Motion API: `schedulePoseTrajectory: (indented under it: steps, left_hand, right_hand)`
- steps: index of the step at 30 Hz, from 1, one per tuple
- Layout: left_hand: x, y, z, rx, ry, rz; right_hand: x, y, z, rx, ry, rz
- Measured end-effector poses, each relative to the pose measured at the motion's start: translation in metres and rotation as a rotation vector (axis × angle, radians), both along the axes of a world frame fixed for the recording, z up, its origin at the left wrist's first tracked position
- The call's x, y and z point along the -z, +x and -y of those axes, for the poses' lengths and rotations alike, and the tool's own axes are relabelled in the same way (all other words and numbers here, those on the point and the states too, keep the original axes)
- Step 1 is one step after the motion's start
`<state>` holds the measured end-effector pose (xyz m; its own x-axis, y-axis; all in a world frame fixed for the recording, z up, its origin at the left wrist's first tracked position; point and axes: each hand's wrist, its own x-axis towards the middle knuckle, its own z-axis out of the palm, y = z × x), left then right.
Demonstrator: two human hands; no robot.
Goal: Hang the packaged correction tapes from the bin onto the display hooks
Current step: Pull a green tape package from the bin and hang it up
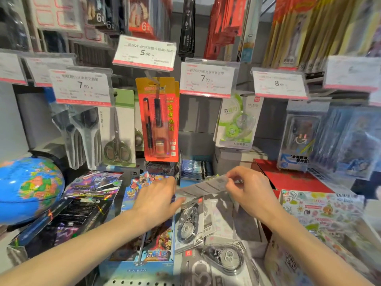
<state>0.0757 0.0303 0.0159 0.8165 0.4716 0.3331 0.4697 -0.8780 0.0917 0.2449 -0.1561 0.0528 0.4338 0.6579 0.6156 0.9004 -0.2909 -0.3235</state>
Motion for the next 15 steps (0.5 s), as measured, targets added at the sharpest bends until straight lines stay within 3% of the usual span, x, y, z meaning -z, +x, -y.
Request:
schedulePoseTrajectory:
  steps: [9, 15]
  left_hand:
    - [0.007, 0.013, -0.027, 0.24, 0.103, -0.014]
    - [0.008, 0.007, -0.037, 0.315, 0.385, 0.055]
  right_hand:
    - [-0.003, -0.008, 0.016, -0.041, -0.03, -0.11]
    - [-0.012, -0.01, 0.037, -0.132, -0.184, -0.216]
